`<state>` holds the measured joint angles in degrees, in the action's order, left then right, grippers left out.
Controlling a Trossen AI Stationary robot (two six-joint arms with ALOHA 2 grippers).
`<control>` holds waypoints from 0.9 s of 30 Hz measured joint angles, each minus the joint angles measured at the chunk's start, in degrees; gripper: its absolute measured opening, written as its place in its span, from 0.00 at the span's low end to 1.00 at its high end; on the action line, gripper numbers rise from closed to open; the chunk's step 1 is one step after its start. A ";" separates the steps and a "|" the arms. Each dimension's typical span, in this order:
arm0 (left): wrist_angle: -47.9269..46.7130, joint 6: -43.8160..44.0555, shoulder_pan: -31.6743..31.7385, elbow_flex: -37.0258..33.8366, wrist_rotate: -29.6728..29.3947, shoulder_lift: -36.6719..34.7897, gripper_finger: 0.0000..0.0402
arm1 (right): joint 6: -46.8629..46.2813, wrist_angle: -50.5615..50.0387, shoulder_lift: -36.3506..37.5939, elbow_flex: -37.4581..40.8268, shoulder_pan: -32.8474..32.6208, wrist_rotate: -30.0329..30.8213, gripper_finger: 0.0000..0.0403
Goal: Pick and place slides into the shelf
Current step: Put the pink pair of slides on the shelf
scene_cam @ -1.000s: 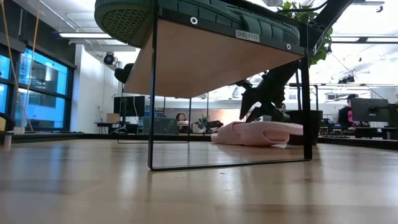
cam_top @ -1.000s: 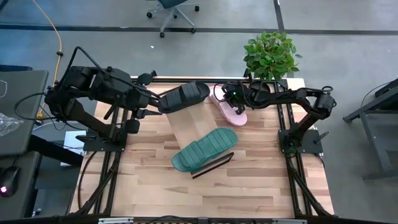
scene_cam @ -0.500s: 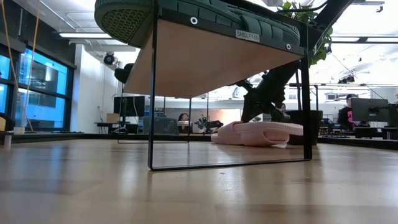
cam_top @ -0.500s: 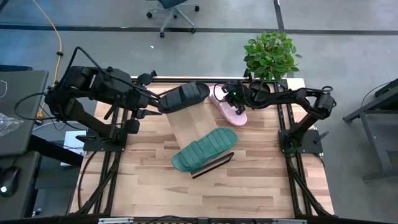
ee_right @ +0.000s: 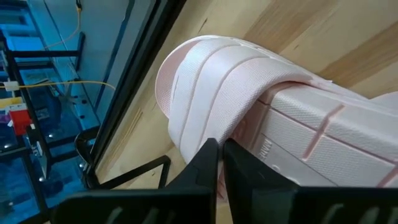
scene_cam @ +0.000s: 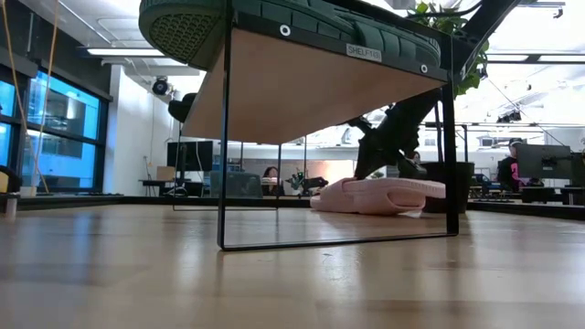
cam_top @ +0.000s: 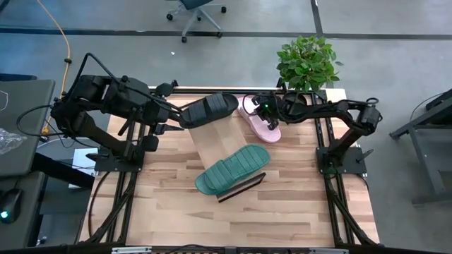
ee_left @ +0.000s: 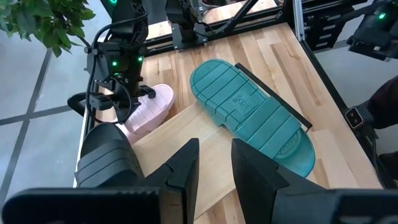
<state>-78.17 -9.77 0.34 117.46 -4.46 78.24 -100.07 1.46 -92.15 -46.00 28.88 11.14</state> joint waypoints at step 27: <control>-0.01 -0.47 0.00 0.01 0.01 -0.04 0.21 | 1.55 -15.39 10.38 0.02 -3.77 1.10 0.00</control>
<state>-78.19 -10.24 0.34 117.47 -4.45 78.19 -98.52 -13.93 -81.77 -45.98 25.12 12.24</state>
